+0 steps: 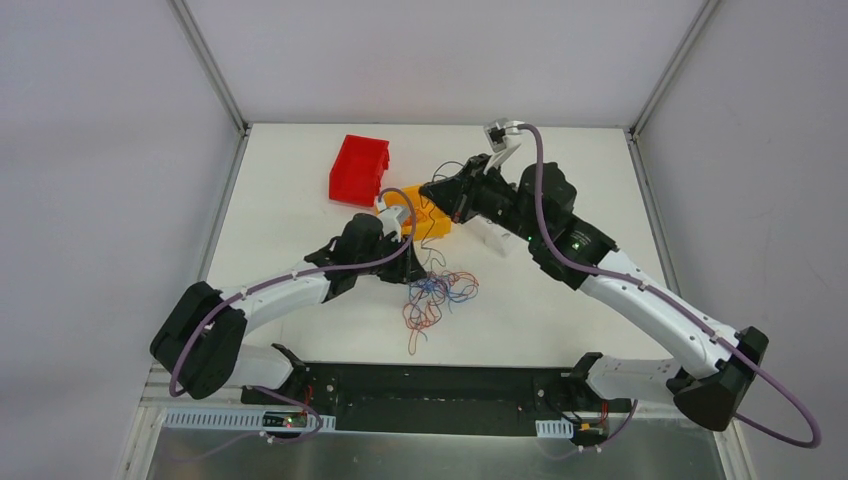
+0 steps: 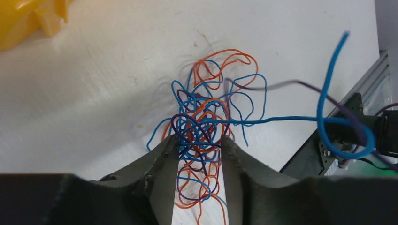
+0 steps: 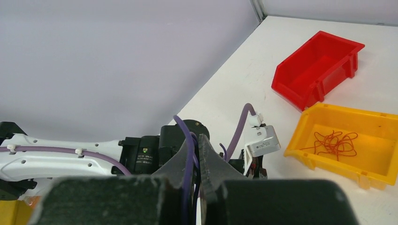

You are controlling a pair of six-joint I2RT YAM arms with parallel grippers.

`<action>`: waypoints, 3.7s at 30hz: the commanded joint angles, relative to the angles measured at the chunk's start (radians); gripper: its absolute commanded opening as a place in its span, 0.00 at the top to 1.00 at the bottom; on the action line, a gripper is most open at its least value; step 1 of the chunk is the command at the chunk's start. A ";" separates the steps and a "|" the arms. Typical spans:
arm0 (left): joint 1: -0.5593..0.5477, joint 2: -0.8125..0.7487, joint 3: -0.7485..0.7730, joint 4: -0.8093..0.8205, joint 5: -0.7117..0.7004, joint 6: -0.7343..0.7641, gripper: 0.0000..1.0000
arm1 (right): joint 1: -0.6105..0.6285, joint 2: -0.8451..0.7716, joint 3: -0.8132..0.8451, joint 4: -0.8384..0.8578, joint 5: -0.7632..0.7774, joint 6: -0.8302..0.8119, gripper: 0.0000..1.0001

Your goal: Untangle the cables

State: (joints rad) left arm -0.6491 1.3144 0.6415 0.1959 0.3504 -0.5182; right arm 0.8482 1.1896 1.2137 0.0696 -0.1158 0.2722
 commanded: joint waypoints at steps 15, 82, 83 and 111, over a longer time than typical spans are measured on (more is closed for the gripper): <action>0.000 -0.136 -0.045 -0.253 -0.372 -0.050 0.98 | -0.059 -0.228 0.140 -0.206 0.554 -0.370 1.00; 0.002 -0.466 0.010 -0.428 -0.689 0.103 0.93 | -0.120 0.053 -0.322 -0.486 -0.048 -0.147 0.02; 0.002 -0.465 0.012 -0.429 -0.691 0.103 0.93 | -0.114 0.084 -0.317 -0.475 -0.042 -0.151 0.02; 0.002 -0.482 -0.004 -0.457 -0.767 0.093 0.92 | -0.033 0.291 -0.223 -0.547 0.477 -0.130 1.00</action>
State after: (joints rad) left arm -0.6483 0.8459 0.6193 -0.2443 -0.3653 -0.4213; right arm 0.8467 1.6199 0.9997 -0.4404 0.1860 0.0769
